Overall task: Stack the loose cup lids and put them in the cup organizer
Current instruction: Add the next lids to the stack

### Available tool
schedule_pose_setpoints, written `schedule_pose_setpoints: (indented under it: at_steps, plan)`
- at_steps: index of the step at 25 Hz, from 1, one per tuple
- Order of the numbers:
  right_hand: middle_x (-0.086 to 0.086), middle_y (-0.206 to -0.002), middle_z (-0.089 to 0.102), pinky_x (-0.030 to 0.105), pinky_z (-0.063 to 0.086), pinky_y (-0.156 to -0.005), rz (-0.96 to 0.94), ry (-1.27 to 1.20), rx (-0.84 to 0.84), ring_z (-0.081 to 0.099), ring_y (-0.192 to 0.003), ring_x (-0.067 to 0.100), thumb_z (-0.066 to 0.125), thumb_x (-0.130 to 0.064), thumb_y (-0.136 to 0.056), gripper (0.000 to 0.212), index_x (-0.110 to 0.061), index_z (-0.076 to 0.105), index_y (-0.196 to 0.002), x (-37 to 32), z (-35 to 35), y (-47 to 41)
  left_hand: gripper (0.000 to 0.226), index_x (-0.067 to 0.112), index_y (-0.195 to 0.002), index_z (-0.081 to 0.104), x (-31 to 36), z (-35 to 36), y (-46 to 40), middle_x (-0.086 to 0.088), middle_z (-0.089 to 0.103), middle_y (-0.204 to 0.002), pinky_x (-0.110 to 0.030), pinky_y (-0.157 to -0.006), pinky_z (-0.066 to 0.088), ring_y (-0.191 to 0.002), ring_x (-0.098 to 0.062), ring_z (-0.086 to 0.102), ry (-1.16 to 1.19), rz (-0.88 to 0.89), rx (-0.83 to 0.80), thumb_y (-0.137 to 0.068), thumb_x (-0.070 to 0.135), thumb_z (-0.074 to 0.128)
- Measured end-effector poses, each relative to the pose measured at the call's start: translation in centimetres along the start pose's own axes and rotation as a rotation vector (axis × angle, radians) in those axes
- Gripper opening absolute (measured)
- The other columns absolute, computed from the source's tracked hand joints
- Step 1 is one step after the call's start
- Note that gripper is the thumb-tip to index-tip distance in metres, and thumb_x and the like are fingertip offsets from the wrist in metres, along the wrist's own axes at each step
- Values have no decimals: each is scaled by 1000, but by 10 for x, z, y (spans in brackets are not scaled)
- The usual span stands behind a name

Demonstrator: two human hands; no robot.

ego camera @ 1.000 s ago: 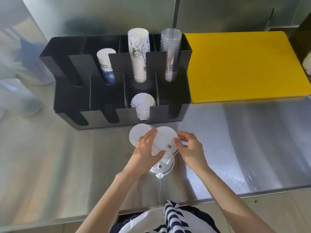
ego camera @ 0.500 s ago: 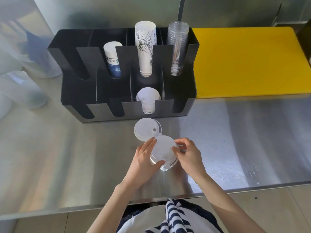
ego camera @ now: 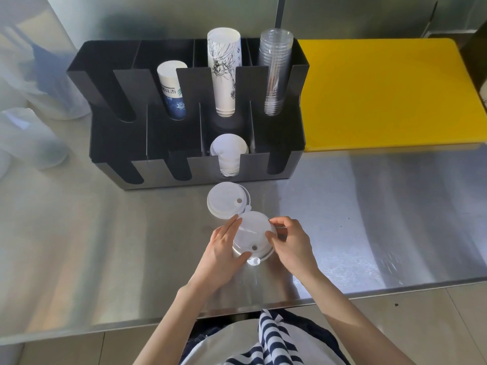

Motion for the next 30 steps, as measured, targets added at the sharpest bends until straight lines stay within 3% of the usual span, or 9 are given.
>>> schedule_pose_setpoints:
  at_steps: [4,16,21,23,27,30]
  plan:
    - [8,-115,54,15,38,-73,9,6,-7,53,-81,13,60,-12,-81,29,-17,55,-108,-1,2,1,75,21,-139,21,-2,1,1,3,23,-151,-16,-101,17,-137,-17,22,23,-26,-18,-77,24,64]
    - [10,-117,54,16,38,-78,36,50,-37,52,-86,11,59,-16,-82,33,-16,53,-115,2,4,0,73,17,-139,23,0,-1,1,-1,26,-151,-23,-108,21,-138,-16,25,22,-34,-48,-79,23,63]
    - [13,-115,52,30,44,-89,11,66,-50,55,-101,27,62,-17,-81,33,-12,54,-112,2,6,0,70,20,-139,24,-1,-4,-1,2,27,-151,-22,-102,29,-132,-19,36,-15,-27,-73,-80,25,62]
    - [14,-114,52,25,43,-84,-1,54,-59,58,-96,26,63,-18,-80,33,-11,54,-111,2,6,1,71,21,-139,24,-2,-3,-2,2,28,-150,-24,-99,33,-124,-24,44,-22,-35,-81,-80,24,63]
    - [12,-115,55,17,39,-77,-14,50,-67,59,-92,22,65,-18,-79,33,-11,55,-110,1,5,-1,73,21,-138,25,-2,-4,-2,1,29,-150,-19,-104,23,-135,-16,29,12,-30,-82,-77,25,65]
    - [11,-119,55,6,31,-71,-28,62,-56,55,-93,18,62,-24,-81,35,-11,53,-113,-2,3,-4,72,17,-137,29,0,-10,-3,-2,33,-147,-24,-105,24,-134,-20,30,25,-5,-58,-76,26,66]
Point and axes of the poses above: each hand's wrist, its own y-axis away from the middle knuckle, its own z-axis out of the palm, x = y × z, the point moved 6 cm from there along -y, towards the middle knuckle
